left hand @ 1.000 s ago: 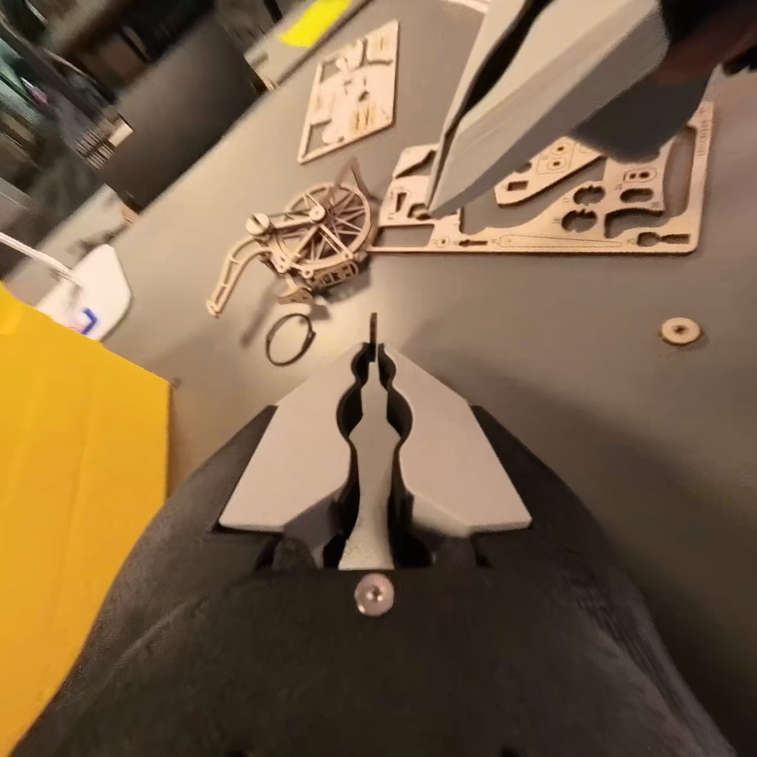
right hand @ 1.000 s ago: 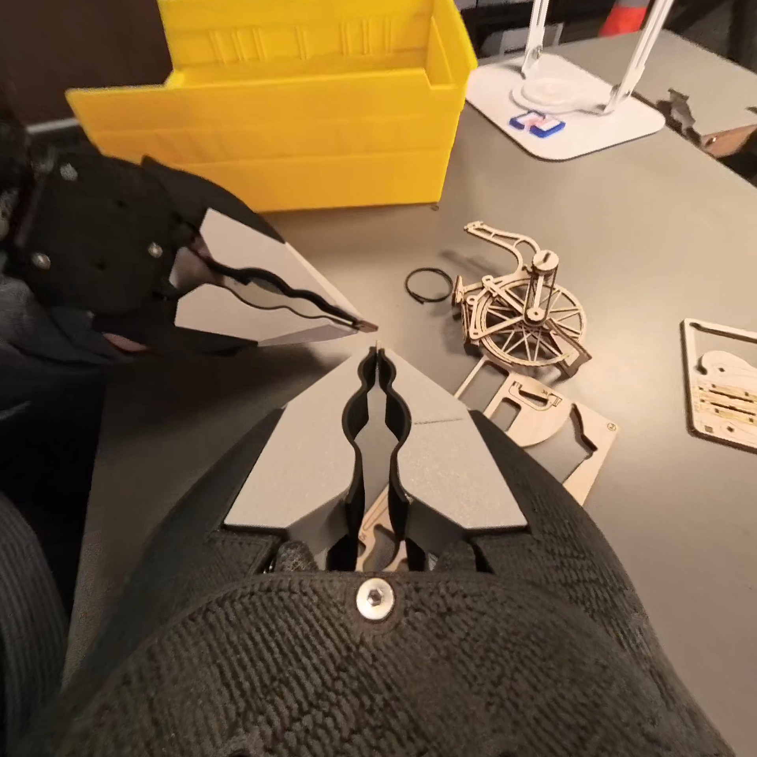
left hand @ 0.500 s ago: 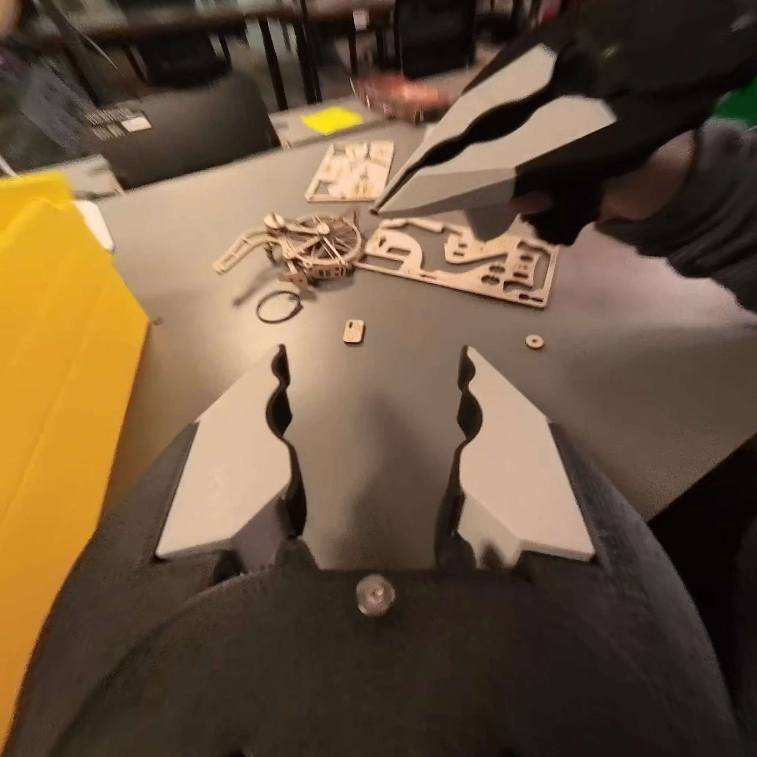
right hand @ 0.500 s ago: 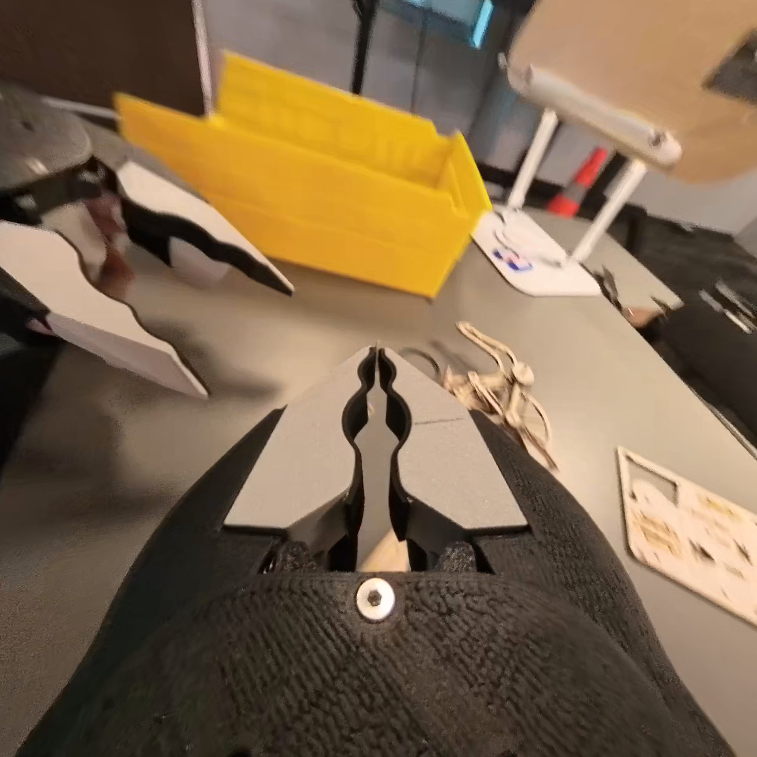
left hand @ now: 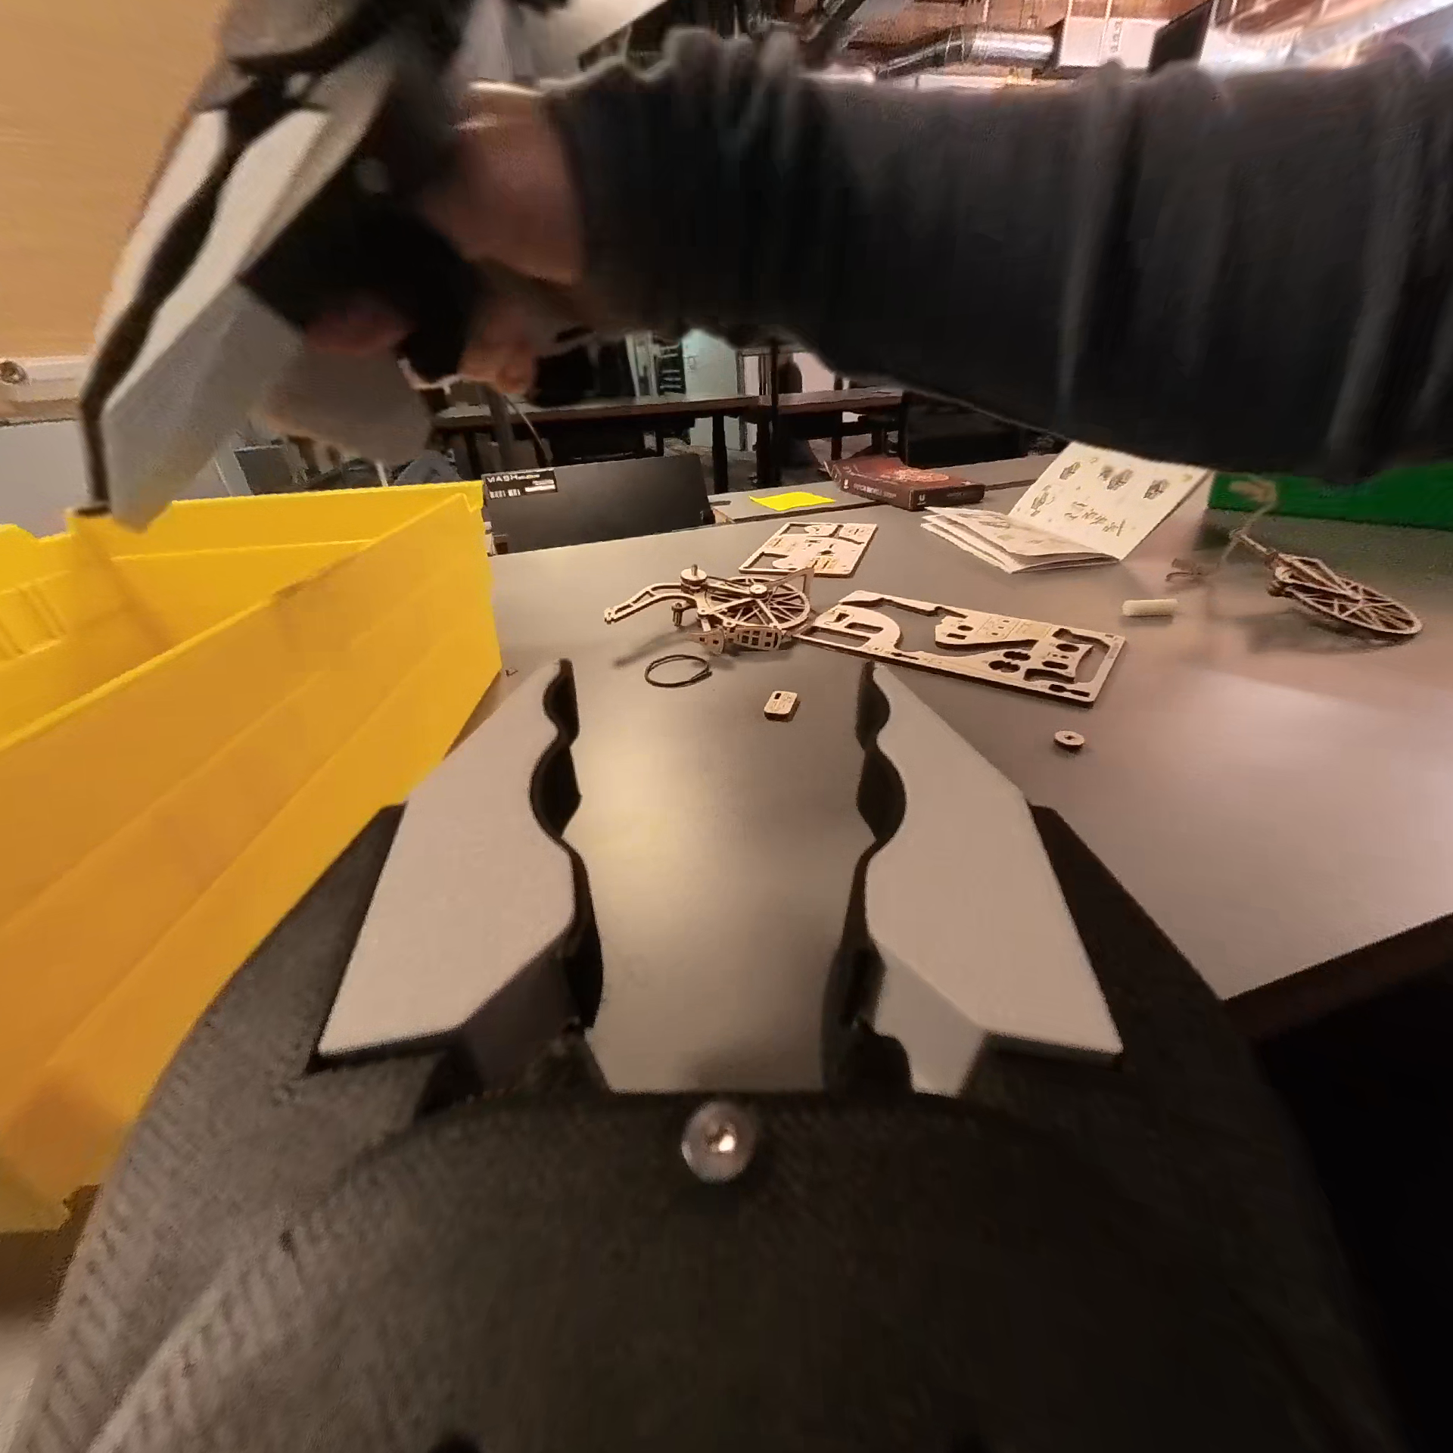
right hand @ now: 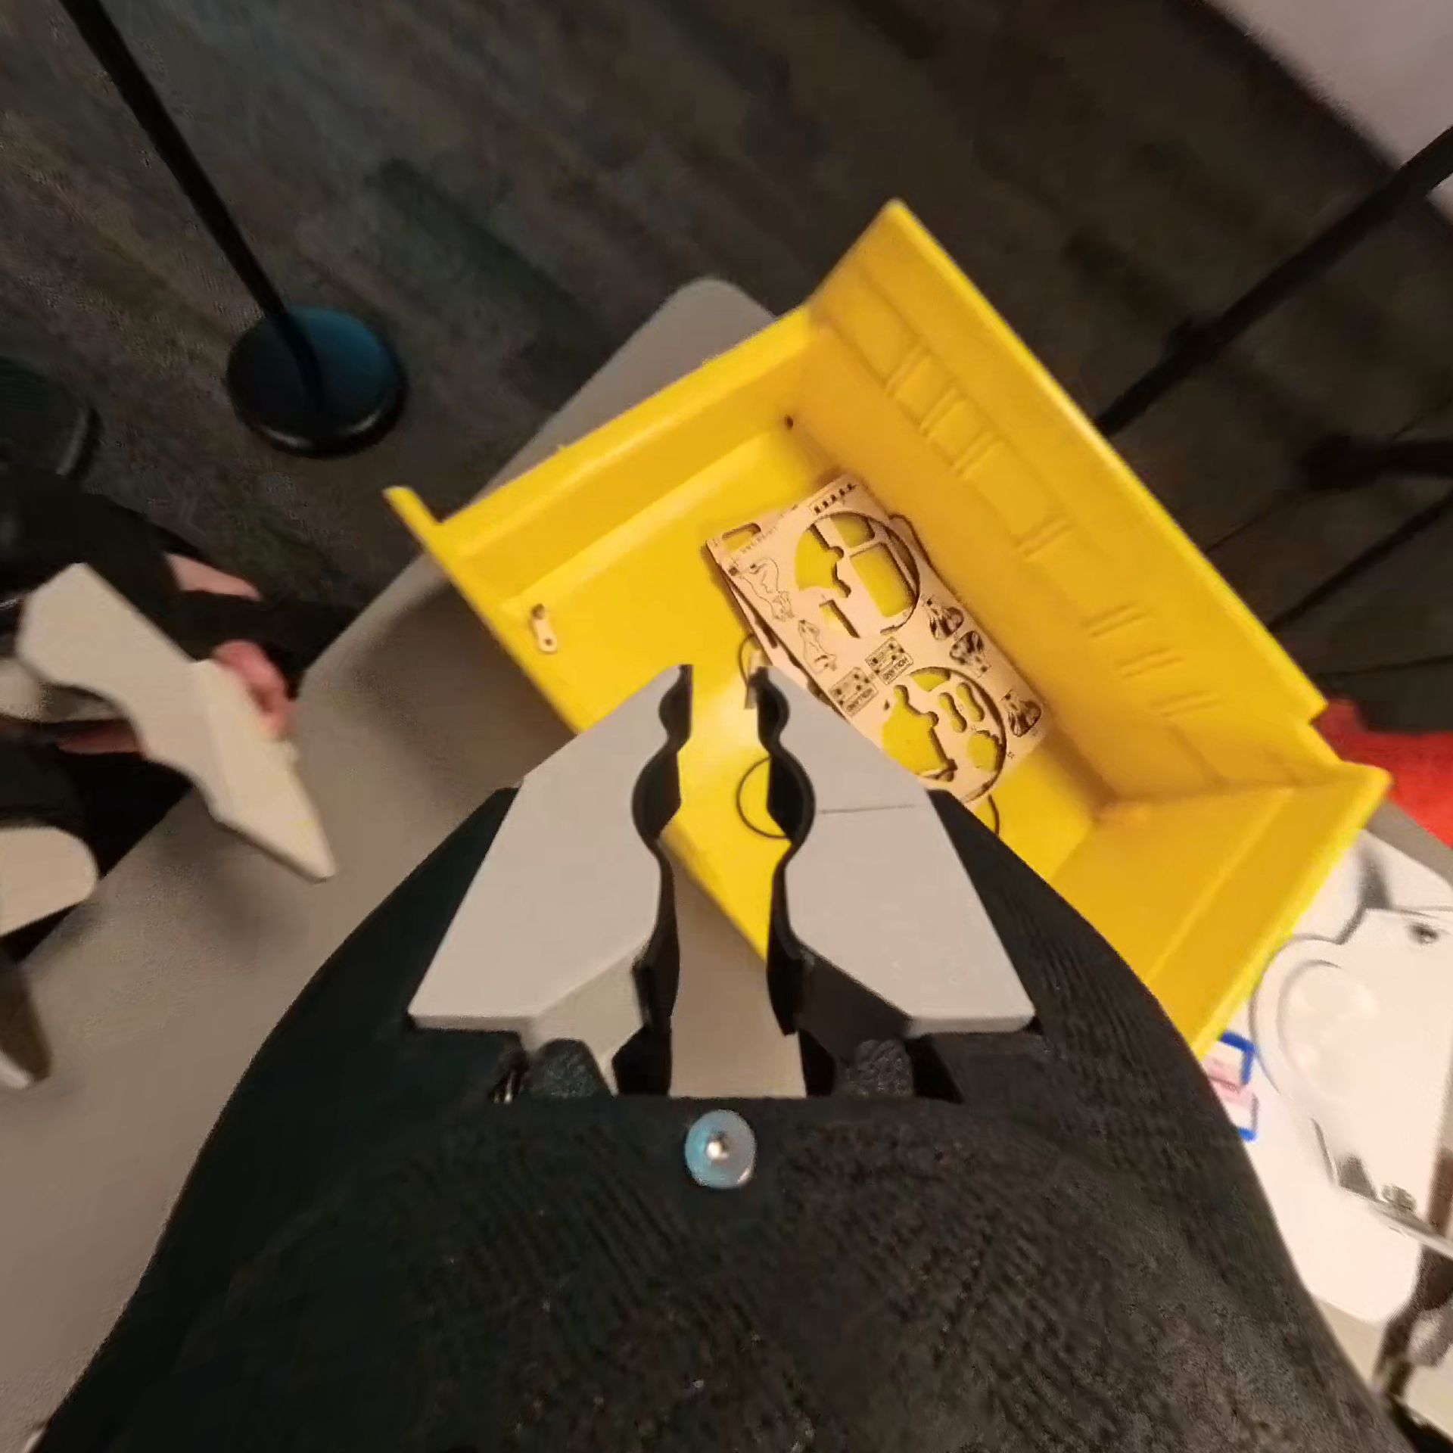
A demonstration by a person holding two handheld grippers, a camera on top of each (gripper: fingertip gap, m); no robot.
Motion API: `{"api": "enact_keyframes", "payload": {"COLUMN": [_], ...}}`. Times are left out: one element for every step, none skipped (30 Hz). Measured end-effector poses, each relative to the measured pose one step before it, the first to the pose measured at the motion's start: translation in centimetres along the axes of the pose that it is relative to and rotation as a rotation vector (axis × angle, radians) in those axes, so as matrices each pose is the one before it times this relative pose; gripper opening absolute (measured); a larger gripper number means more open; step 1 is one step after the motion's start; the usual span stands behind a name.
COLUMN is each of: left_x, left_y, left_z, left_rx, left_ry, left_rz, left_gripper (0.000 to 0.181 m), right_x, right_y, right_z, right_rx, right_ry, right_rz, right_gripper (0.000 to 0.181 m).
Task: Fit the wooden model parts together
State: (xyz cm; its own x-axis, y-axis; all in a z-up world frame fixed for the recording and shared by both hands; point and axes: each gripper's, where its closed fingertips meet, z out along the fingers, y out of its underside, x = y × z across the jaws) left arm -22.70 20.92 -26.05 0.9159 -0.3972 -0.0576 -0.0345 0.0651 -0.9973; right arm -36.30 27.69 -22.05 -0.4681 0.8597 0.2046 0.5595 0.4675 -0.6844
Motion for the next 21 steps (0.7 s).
{"api": "enact_keyframes", "payload": {"left_x": [0.027,-0.02,-0.134,-0.108,-0.081,-0.03,-0.058,-0.054,-0.076,-0.072,-0.049,-0.032,-0.013,0.024,0.06,0.093,0.161,0.203,0.258,0.256,0.111], "left_y": [-0.035,-0.059,-0.02,-0.001,0.03,0.066,0.13,0.147,0.161,0.119,0.038,-0.008,-0.012,-0.004,0.022,0.063,0.088,0.12,0.157,0.241,0.179], "left_z": [-0.007,-0.023,-0.038,-0.054,-0.055,-0.026,-0.003,0.027,0.052,0.049,0.028,-0.007,-0.007,-0.004,0.014,0.043,0.09,0.139,0.203,0.216,0.149], "left_rx": [0.0007,0.0016,0.0016,0.0023,0.0036,0.002,-0.0003,-0.0008,-0.0025,-0.0017,0.0024,0.0047,0.0042,0.0043,0.0026,0.0005,-0.0003,-0.0008,-0.0031,-0.0117,-0.0144], "left_ry": [0.0072,0.0048,-0.0022,-0.0014,0.0005,0.003,0.001,0.0004,-0.0005,-0.0006,-0.0014,-0.0029,-0.003,-0.002,-0.0008,0.0004,0.0039,0.006,0.0091,0.0084,-0.0024], "left_rz": [-0.0044,-0.0028,-0.0009,0.0015,-0.0007,-0.0072,-0.0113,-0.0091,-0.0072,-0.0045,-0.0013,0.0013,0.0028,0.004,0.0039,0.0021,-0.0007,-0.0028,-0.0036,-0.0005,0.0112], "left_gripper": [0.07,0.07,0.07,0.07,0.07,0.069,0.069,0.069,0.069,0.069,0.069,0.069,0.069,0.069,0.068,0.068,0.068,0.068,0.067,0.067,0.067], "right_x": [0.828,0.681,0.64,0.573,0.193,-0.326,-0.429,-0.387,-0.267,0.089,0.342,0.383,0.544,0.849,1.007,0.844,0.316,-0.13,-0.114,-0.097,-0.021], "right_y": [0.225,0.211,0.158,0.126,0.056,-0.04,0.128,0.408,0.567,0.483,0.383,0.35,0.461,0.848,1.499,2.124,2.491,2.417,1.815,1.141,0.696], "right_z": [0.907,0.762,0.59,0.404,0.19,-0.022,-0.171,-0.285,-0.409,-0.596,-0.865,-1.122,-1.353,-1.486,-1.433,-1.116,-0.525,0.16,0.732,1.061,1.126], "right_rx": [-0.0443,-0.0373,-0.0271,-0.0171,-0.0053,0.0084,-0.0006,-0.0164,-0.0217,-0.0089,0.0046,0.0149,0.0208,0.0095,-0.0169,-0.04,-0.0546,-0.0543,-0.0296,-0.0043,0.0077], "right_ry": [-0.014,-0.0122,-0.0029,0.0035,-0.0085,-0.0323,-0.0334,-0.0257,-0.0133,0.0146,0.0318,0.0348,0.0443,0.06,0.0639,0.0482,0.0114,-0.019,-0.0182,-0.0146,-0.0091], "right_rz": [0.0214,0.0202,0.0181,0.0131,0.0049,0.0034,0.0084,0.0052,-0.0035,-0.0078,-0.0011,0.007,0.0168,0.0316,0.0391,0.0384,0.0349,0.0245,0.0033,-0.0203,-0.0319], "right_gripper": [0.02,0.026,0.03,0.035,0.037,0.033,0.032,0.034,0.035,0.037,0.038,0.039,0.039,0.036,0.029,0.02,0.015,0.015,0.015,0.015,0.016]}}
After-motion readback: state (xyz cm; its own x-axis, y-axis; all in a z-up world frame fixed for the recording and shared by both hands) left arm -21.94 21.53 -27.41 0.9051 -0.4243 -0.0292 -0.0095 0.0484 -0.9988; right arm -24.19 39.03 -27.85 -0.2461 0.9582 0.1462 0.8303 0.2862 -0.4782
